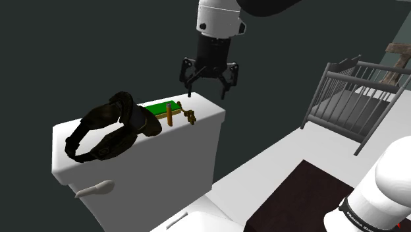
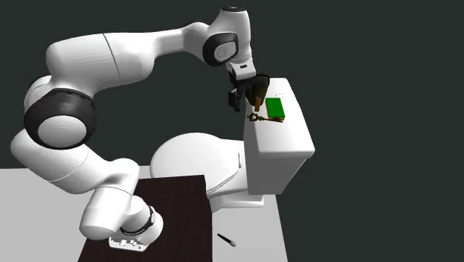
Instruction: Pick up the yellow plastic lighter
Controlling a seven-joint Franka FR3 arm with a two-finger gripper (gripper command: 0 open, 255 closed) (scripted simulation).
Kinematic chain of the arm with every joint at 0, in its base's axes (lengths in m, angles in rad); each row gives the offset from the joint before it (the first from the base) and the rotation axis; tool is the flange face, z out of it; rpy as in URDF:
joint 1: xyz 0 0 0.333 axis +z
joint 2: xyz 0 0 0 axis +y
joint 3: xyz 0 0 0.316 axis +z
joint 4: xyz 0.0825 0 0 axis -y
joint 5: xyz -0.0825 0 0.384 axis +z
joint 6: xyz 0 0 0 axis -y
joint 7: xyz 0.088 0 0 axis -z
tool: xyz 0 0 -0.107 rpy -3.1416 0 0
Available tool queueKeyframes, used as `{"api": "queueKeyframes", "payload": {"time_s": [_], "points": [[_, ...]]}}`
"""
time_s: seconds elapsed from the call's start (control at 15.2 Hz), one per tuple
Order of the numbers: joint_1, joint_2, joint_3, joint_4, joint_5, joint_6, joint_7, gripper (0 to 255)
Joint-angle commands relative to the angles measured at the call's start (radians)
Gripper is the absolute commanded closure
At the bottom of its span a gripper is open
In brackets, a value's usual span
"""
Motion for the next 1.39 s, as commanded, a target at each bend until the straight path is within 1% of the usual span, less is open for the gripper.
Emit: {"api": "queueKeyframes", "payload": {"time_s": [0.0,0.13,0.2,0.33,0.4,0.46,0.92,1.06,1.12,1.32], "points": [[-0.002,0.098,0.049,0.090,-0.066,0.000,0.112,0],[0.014,0.199,0.083,0.186,-0.144,-0.013,0.216,0],[0.030,0.252,0.095,0.239,-0.186,-0.025,0.266,0],[0.077,0.360,0.107,0.354,-0.274,-0.057,0.362,0],[0.109,0.415,0.105,0.418,-0.317,-0.077,0.405,0],[0.116,0.420,0.100,0.424,-0.319,-0.079,0.408,0],[0.096,0.399,0.095,0.299,-0.308,0.031,0.414,0],[0.096,0.399,0.095,0.298,-0.307,0.031,0.414,0],[0.097,0.400,0.095,0.301,-0.308,0.029,0.415,255],[0.097,0.399,0.095,0.300,-0.308,0.029,0.415,255]]}}
